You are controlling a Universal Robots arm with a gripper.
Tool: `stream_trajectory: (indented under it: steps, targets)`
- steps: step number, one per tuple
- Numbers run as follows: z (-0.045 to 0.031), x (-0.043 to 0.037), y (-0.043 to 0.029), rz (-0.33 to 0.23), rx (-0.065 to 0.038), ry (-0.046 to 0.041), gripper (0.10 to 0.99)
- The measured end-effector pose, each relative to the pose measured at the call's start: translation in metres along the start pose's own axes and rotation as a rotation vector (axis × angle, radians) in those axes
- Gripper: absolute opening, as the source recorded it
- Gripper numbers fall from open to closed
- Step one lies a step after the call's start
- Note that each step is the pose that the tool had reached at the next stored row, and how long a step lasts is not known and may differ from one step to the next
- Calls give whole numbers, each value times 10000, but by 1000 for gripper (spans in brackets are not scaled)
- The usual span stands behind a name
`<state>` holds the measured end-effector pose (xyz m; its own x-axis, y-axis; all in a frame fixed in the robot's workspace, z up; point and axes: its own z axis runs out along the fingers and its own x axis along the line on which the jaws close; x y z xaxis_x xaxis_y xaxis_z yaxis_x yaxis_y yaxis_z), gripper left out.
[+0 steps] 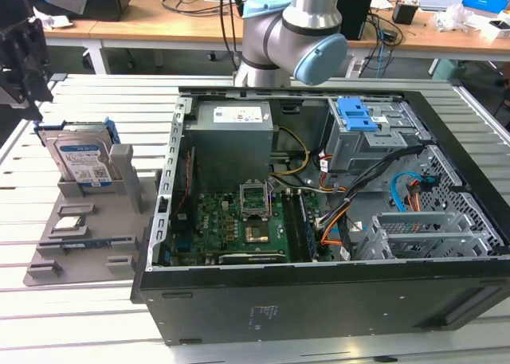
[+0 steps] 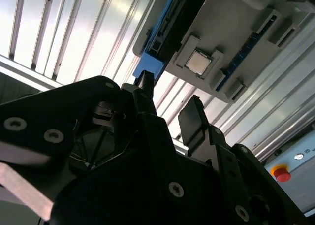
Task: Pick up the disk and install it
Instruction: 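Pick up the disk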
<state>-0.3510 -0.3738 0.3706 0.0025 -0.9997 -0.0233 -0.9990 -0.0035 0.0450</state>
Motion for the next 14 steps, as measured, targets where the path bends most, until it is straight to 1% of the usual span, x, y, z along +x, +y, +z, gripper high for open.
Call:
stream_trajectory:
  steps: [3, 9, 14]
  targets:
    - [17, 1, -5, 0, 0, 0, 482]
    - [95, 2, -22, 1, -1, 13, 482]
    - [164, -21, -61, 1, 0, 18, 482]
